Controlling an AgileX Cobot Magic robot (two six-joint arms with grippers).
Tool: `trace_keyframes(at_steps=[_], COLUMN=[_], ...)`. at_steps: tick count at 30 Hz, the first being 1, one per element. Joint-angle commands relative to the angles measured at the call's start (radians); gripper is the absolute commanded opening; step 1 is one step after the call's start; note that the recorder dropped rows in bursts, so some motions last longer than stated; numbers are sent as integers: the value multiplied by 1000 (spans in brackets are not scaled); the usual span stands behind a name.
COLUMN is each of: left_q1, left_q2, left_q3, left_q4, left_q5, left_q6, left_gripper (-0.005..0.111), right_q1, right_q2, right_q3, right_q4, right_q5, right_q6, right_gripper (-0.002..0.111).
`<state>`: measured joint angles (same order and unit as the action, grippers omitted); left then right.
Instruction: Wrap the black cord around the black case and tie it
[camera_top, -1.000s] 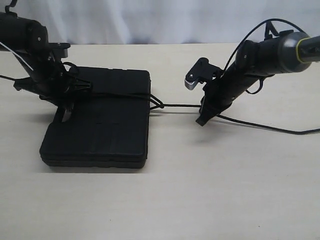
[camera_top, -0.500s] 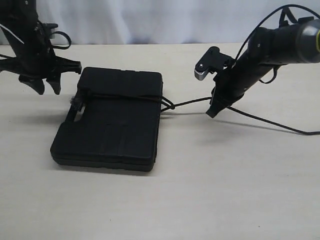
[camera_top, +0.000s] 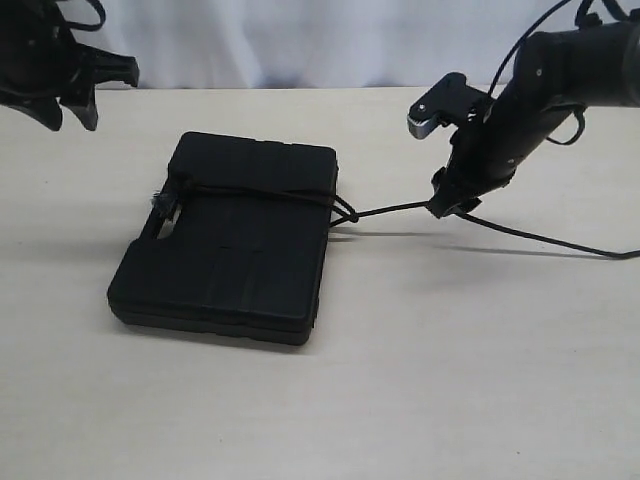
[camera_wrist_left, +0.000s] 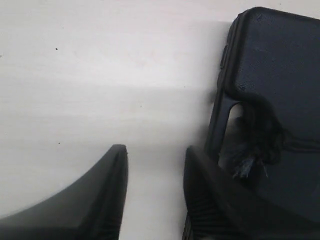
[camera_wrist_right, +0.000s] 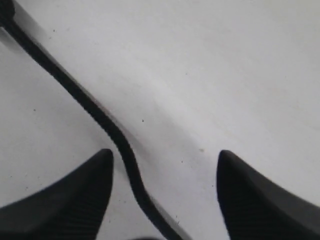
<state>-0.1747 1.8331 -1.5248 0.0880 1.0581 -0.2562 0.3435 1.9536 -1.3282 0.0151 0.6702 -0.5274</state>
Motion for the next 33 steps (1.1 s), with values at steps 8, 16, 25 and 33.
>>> trace_keyframes(at_steps=[8,16,25,33], left_q1=[-31,-154,-293,-338], left_q2=[-192,-473,-900,-1243], left_q3=[151,423,716,1078], left_q4=[32,30,-51,-2], left_q5=[70,-18,-367,-1058], left_q6=[30,77,77,100], left_gripper=[35,1,0,0], right_q1=[8,-87,-108,-108], right_q2=[-204,-374,-790,-1349], right_q3=[3,154,491,860], right_q4=[-171,-177,-172,-209], right_q5=[468,551,323,-468], right_q6=[376,588,630,632], right_gripper=[25,4,4,4])
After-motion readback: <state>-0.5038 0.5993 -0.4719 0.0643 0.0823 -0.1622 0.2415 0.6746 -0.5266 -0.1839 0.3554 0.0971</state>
